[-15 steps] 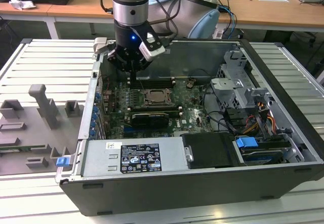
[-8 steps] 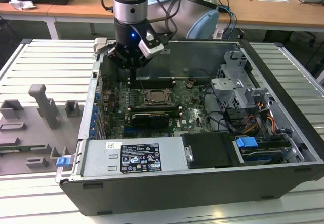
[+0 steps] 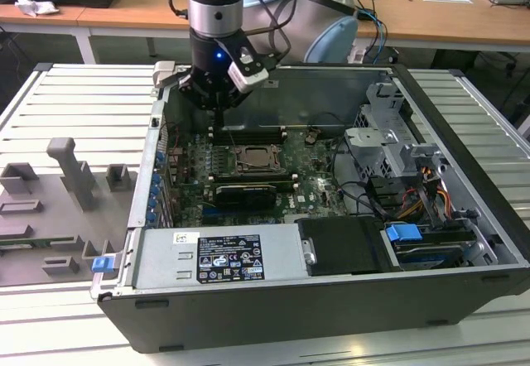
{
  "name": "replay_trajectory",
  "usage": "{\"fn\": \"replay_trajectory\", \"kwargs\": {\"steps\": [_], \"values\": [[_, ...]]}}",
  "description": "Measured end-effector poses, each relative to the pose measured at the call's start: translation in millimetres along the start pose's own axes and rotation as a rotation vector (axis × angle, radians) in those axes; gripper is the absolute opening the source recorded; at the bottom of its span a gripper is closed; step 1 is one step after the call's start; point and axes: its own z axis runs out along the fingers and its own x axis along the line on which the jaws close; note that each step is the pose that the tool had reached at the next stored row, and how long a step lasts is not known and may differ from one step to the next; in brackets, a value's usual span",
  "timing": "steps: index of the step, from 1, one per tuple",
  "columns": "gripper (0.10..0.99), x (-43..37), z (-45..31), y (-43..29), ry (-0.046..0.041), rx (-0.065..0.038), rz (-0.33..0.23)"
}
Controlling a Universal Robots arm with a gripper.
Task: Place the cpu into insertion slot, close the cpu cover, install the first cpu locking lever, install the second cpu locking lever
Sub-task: 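Install the first cpu locking lever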
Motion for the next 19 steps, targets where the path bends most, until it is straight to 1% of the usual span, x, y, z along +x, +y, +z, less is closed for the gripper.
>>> {"fn": "replay_trajectory", "kwargs": {"steps": [4,7,9,10,11,12,13,16,19], "values": [[0.106,-10.4,0.5,-0.6,0.0003,0.0,0.002],[0.106,-20.6,1.8,-0.9,0.0051,-0.001,0.002],[0.106,-26.6,3.0,-1.1,0.012,-0.001,0.003],[0.106,-34.6,4.8,-1.6,0.0221,-0.002,0.003],[0.106,-41.6,6.6,-2.2,0.0299,-0.003,0.003],[0.106,-47.1,7.8,-2.7,0.0307,-0.003,0.003],[0.106,-49.7,8.2,-3.0,0.0307,-0.003,0.003],[0.106,-52.2,9.2,-3.3,0.0301,-0.003,0.005],[0.106,-52.2,11.2,-3.5,0.025,-0.005,0.006]]}}
